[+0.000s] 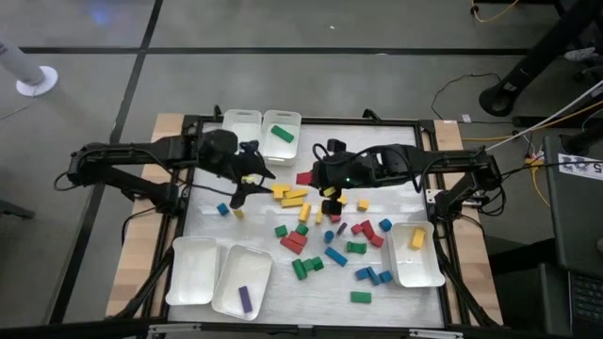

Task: Sort blocks
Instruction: Put the red block into the bottom left white bin

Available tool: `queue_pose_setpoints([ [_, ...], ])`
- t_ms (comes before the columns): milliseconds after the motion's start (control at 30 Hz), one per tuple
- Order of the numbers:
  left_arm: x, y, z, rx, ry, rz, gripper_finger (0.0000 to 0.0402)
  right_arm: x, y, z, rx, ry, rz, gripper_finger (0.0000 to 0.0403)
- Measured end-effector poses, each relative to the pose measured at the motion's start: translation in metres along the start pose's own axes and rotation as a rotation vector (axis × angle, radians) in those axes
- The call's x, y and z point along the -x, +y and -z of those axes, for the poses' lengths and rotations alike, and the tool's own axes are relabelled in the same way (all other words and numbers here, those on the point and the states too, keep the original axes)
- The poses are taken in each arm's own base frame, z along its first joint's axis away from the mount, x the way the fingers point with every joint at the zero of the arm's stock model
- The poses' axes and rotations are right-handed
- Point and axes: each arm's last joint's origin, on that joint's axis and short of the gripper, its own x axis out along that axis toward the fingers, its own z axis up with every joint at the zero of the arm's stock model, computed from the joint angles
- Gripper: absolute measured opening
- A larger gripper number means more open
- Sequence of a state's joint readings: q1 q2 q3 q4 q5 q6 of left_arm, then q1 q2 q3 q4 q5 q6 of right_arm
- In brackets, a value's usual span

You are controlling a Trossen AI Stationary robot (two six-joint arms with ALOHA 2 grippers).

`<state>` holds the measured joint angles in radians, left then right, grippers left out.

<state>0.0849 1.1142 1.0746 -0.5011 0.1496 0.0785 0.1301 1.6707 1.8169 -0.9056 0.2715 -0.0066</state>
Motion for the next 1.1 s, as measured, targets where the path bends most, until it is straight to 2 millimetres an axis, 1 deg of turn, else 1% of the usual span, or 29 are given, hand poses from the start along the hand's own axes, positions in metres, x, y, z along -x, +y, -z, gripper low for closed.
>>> queue_pose_setpoints([
  [100,-0.01,-0.004,0.003,-0.003,0.005,-0.025,0.018,-0.001,0.001,-0.002,-0.03,-0.016,-0.034,0.0143],
  [200,-0.022,-0.007,0.006,-0.012,0.019,-0.025,0.018,-0.007,0.003,-0.002,-0.048,-0.015,-0.041,0.0144],
  [367,-0.038,-0.01,0.011,-0.017,0.065,-0.015,0.018,-0.028,0.009,0.0,-0.057,0.032,-0.04,0.0144],
  [467,-0.049,-0.01,0.016,0.01,0.113,-0.014,0.018,-0.041,0.013,0.002,-0.052,0.057,-0.049,0.0144],
  [633,-0.069,-0.008,0.025,0.052,0.19,-0.014,0.018,-0.056,0.018,0.006,-0.043,0.097,-0.071,0.0144],
  [733,-0.08,-0.007,0.032,0.063,0.242,-0.014,0.018,-0.06,0.019,0.007,-0.041,0.108,-0.081,0.0144],
  [933,-0.102,-0.006,0.044,0.12,0.325,-0.021,0.018,-0.06,0.019,0.008,-0.064,0.128,-0.082,0.0144],
  [1100,-0.112,-0.004,0.051,0.115,0.362,-0.021,0.018,-0.059,0.019,0.012,-0.074,0.169,-0.076,0.0144],
])
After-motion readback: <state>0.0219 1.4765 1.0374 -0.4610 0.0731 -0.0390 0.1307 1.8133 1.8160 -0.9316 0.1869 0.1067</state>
